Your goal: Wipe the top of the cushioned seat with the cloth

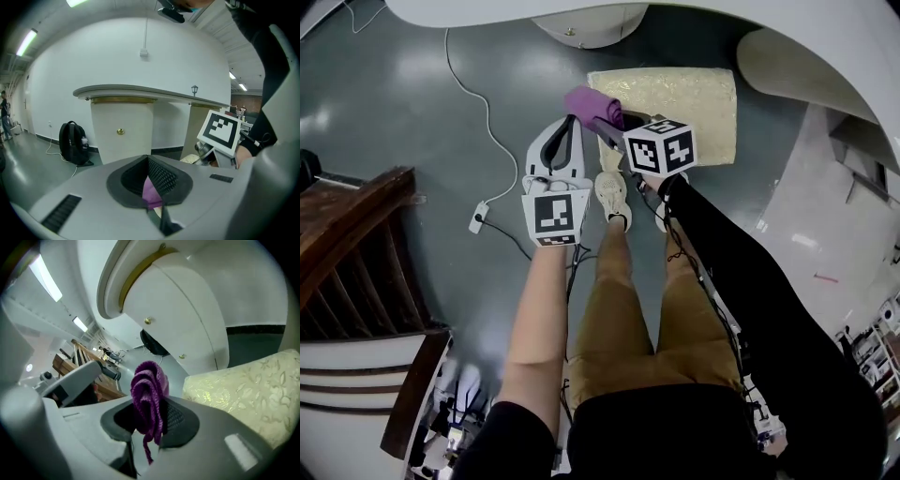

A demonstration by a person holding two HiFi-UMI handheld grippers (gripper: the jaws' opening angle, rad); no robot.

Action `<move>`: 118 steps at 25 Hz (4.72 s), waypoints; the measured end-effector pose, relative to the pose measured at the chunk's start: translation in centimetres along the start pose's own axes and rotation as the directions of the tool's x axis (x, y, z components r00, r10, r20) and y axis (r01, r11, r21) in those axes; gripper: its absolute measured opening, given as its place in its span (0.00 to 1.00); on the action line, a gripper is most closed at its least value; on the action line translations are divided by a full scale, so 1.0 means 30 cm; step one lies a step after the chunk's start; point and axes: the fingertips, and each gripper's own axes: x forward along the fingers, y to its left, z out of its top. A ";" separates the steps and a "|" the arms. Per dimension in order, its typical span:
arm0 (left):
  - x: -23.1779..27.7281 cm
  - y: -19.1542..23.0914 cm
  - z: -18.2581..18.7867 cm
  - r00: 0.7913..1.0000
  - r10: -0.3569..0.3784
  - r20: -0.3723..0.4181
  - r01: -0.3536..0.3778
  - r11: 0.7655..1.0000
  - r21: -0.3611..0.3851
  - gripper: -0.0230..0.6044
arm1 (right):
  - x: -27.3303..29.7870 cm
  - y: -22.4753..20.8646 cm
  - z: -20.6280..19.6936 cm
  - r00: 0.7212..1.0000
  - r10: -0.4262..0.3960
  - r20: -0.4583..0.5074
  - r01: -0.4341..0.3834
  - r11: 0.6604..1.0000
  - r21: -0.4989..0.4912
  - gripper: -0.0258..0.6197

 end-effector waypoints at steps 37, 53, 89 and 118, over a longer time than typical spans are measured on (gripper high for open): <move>0.170 -0.459 0.121 0.999 -0.040 0.001 0.040 0.998 0.055 0.05 | -0.776 -0.966 -0.049 0.808 -0.586 -0.056 0.589 0.800 0.115 0.18; 0.202 -0.557 0.147 0.997 -0.066 -0.032 0.069 0.990 0.121 0.05 | -1.044 -1.065 -0.068 0.763 -0.646 -0.017 0.643 0.756 0.124 0.18; -0.195 0.049 0.041 1.000 -0.017 0.019 0.016 0.998 0.053 0.05 | -0.009 -0.232 -0.275 0.902 -0.397 -0.169 0.391 0.918 -0.071 0.18; 0.077 -0.477 0.194 0.998 -0.058 -0.006 0.058 0.998 0.029 0.05 | -0.996 -0.999 -0.216 0.524 -0.819 -0.233 0.825 0.557 -0.101 0.18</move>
